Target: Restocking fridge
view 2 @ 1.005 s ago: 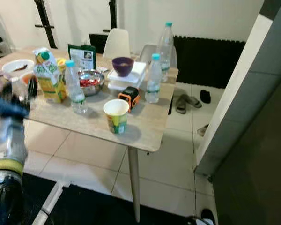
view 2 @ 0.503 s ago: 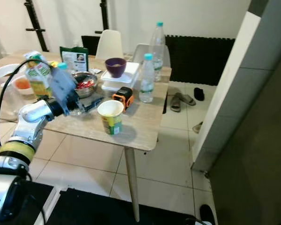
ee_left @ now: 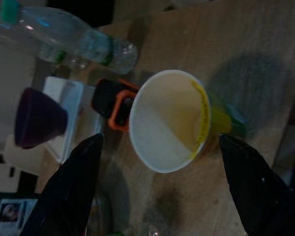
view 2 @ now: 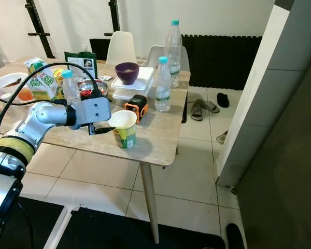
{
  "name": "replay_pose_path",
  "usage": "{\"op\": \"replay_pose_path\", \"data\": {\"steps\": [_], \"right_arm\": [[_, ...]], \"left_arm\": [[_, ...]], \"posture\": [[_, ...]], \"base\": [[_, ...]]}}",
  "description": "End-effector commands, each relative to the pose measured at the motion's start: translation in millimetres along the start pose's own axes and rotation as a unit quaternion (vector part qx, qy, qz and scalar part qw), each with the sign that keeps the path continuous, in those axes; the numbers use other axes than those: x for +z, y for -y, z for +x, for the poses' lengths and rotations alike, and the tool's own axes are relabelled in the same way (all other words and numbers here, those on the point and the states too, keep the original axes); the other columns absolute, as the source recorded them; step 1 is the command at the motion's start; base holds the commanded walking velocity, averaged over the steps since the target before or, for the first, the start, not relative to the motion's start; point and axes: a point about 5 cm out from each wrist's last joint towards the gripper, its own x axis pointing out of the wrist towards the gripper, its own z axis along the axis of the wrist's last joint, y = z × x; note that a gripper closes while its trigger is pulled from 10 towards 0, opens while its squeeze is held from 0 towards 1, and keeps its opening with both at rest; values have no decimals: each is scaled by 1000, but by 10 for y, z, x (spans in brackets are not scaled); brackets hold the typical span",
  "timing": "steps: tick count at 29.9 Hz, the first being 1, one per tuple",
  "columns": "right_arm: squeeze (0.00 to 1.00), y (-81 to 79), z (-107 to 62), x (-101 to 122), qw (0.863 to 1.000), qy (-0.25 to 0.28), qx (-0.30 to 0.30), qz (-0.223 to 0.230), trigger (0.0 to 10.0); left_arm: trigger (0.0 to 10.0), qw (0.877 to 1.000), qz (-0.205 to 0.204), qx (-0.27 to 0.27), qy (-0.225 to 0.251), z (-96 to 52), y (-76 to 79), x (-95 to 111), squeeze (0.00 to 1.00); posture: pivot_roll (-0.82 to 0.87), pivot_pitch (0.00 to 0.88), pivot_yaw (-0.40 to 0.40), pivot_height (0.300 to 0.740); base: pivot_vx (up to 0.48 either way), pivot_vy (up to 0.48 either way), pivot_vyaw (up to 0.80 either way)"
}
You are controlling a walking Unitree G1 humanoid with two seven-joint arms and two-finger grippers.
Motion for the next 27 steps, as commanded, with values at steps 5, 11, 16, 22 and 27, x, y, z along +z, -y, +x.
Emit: {"op": "replay_pose_path", "data": {"steps": [5,11,16,22,27], "right_arm": [[0,-30,-1,-61,1000,-3,0,-2,10000],[0,-35,-6,-138,1000,-8,0,0,10000],[0,-11,-27,-310,1000,-21,-4,6,10000],[0,22,-43,-396,1000,-27,-9,11,10000],[0,39,-46,-397,1000,-25,-12,13,10000]], "left_arm": [[10000,999,1,-44,-19,80,98,-33,0],[10000,998,1,-53,-22,137,165,-44,0],[10000,998,19,-50,-13,251,164,68,0],[10000,997,39,-63,-18,336,213,115,0],[0,996,46,-77,-18,396,258,146,0]], "posture": [[-70,31,97,740],[-103,56,114,740],[-141,91,132,740],[-164,112,141,740],[-175,117,141,740]], "base": [[0,0,0],[0,0,0],[0,0,0],[0,0,0],[0,0,0]]}}
